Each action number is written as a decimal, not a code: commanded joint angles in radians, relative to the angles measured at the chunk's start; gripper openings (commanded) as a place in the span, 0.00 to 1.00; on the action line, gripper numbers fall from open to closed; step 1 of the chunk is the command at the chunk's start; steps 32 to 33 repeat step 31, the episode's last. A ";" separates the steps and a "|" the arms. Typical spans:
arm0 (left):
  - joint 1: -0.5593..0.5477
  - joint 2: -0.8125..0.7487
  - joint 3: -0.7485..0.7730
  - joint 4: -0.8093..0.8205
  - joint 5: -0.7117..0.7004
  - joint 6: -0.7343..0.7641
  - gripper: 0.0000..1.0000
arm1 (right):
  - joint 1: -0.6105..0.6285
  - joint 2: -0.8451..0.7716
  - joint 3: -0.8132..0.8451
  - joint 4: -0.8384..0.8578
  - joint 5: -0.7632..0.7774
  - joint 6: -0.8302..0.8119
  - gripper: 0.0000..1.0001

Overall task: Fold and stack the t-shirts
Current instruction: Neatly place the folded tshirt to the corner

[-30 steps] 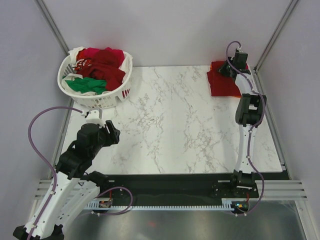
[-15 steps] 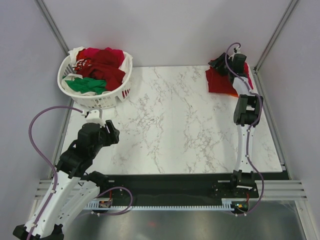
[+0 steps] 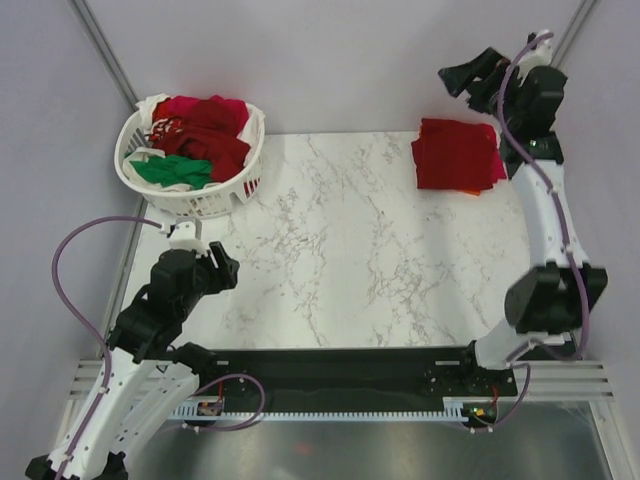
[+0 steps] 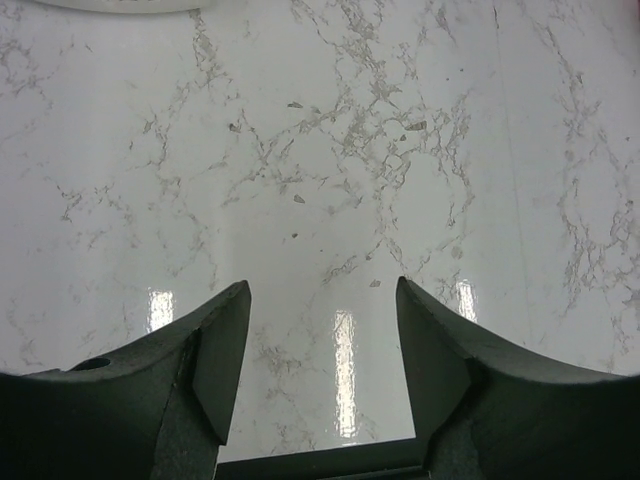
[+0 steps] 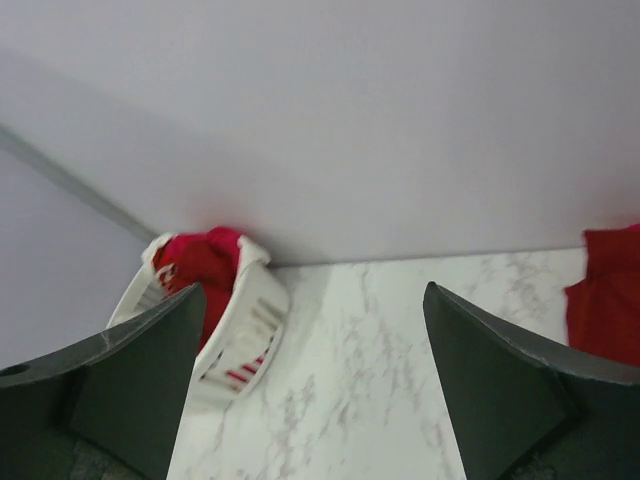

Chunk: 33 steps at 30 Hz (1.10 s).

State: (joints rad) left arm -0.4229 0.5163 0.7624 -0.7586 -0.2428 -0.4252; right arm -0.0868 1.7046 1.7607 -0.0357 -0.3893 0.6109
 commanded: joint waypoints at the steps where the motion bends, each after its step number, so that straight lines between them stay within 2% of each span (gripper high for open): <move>1: 0.003 0.001 0.006 0.044 0.030 0.026 0.68 | 0.162 -0.228 -0.269 -0.078 0.050 -0.049 0.98; 2: 0.001 0.001 0.005 0.047 0.036 0.026 0.69 | 0.268 -0.287 -0.323 -0.105 0.088 -0.107 0.98; 3: 0.001 0.004 0.005 0.047 0.039 0.028 0.69 | 0.324 -0.386 -0.370 -0.160 0.116 -0.140 0.98; 5: 0.001 0.011 0.005 0.050 0.046 0.031 0.70 | 0.468 -0.477 -0.515 -0.226 0.226 -0.163 0.98; 8: 0.001 0.045 0.015 0.051 0.060 0.034 0.70 | 0.545 -0.627 -0.680 -0.315 0.312 -0.163 0.98; 12: 0.001 0.129 0.070 0.062 0.063 0.045 0.70 | 0.548 -0.820 -0.783 -0.418 0.337 -0.139 0.98; 18: 0.001 0.209 0.074 0.087 0.066 0.052 0.70 | 0.550 -1.015 -0.868 -0.440 0.345 -0.106 0.98; 26: -0.001 0.117 0.029 0.104 0.065 0.043 0.71 | 0.550 -1.125 -0.865 -0.475 0.383 -0.088 0.98; 31: -0.004 0.087 0.028 0.107 0.062 0.062 0.71 | 0.550 -1.099 -0.746 -0.659 0.423 -0.138 0.98; 33: -0.004 0.087 0.028 0.107 0.062 0.062 0.71 | 0.550 -1.099 -0.746 -0.659 0.423 -0.138 0.98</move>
